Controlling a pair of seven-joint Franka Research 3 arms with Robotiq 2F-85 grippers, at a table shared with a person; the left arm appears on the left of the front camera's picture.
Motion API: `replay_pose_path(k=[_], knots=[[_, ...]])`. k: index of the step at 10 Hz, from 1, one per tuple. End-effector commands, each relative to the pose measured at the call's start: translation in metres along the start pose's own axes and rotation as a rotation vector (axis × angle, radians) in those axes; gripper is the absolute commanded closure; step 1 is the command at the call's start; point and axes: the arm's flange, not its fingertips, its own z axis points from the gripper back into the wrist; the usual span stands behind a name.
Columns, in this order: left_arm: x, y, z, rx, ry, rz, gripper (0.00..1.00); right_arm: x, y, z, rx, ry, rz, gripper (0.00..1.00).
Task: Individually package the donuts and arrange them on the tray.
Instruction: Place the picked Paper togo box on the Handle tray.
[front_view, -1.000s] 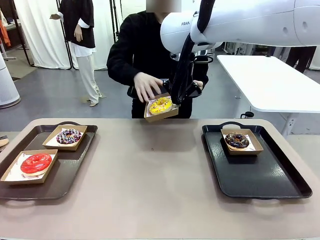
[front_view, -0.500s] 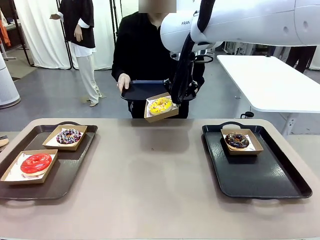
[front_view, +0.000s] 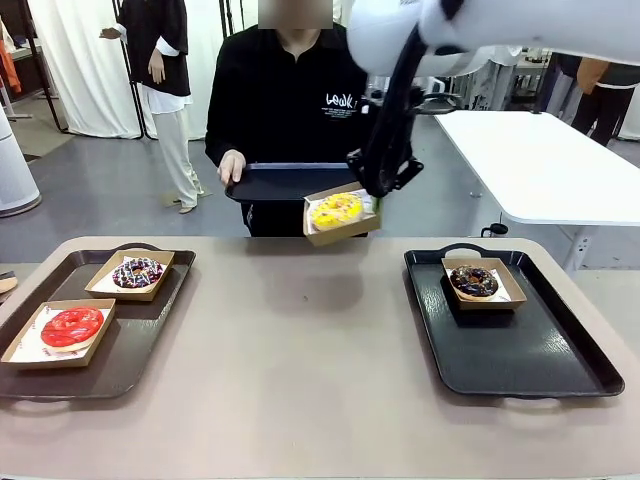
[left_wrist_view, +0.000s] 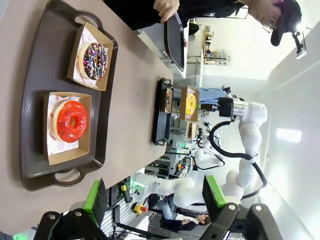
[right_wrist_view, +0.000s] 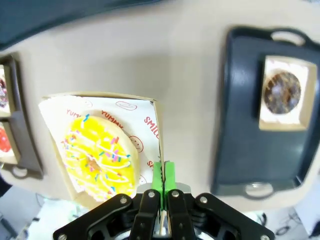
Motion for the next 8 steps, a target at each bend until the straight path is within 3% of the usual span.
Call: replay_pose_path(k=[1,3,8], knots=[[-0.001,-0.001,0.002,-0.002,-0.005,-0.002,0.0,-0.047,-0.051,0.005,0.002,0.011,-0.012,0.98],[-0.001,-0.001,0.002,-0.002,-0.005,-0.002,0.0,-0.069,-0.104,0.006,-0.014,-0.01,-0.092,0.98],[-0.001,-0.001,0.002,-0.002,-0.005,-0.002,0.0,-0.073,-0.215,-0.018,-0.02,-0.009,-0.042,0.98]])
